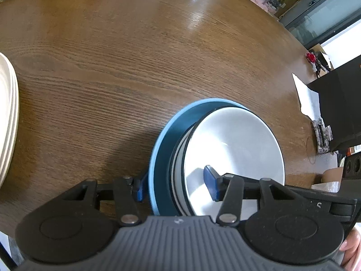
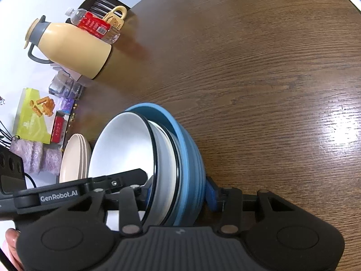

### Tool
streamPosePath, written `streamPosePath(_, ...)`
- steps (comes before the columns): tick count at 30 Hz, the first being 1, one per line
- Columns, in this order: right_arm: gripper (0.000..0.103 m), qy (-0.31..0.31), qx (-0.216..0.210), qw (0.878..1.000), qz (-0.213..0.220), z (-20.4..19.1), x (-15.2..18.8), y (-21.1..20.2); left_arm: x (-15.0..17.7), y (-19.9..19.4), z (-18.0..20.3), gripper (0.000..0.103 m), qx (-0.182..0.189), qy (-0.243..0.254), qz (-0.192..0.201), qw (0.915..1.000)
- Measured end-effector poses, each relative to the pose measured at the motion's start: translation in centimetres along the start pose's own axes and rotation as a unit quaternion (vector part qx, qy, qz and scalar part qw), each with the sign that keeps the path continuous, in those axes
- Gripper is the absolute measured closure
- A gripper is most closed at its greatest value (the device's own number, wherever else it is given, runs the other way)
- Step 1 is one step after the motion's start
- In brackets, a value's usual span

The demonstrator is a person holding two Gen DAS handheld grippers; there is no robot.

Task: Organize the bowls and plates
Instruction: 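Lift the blue bowl stack and carry it toward the cream plates with both grippers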

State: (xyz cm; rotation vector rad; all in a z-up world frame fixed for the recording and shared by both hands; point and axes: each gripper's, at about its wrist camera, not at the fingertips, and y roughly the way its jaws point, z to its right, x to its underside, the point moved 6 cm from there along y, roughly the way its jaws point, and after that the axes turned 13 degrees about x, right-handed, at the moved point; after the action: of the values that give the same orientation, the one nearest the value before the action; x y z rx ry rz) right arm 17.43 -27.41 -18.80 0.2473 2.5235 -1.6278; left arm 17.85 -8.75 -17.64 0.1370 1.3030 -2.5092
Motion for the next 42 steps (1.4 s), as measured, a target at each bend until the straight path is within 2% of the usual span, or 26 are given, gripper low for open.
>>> streamPosePath(27, 0.061, -0.009, -0.003, 1.0, 0.023, -0.4, 0.2, -1.2, -0.3, -1.3, 0.3, 0.055, 0.0, 0.027, 0.014, 0.9996)
streamPosePath(42, 0.061, -0.021, -0.007, 0.999, 0.03, -2.2, 0.2, -1.5, -0.4, -3.4, -0.5, 0.055, 0.0, 0.026, 0.029, 0.9993)
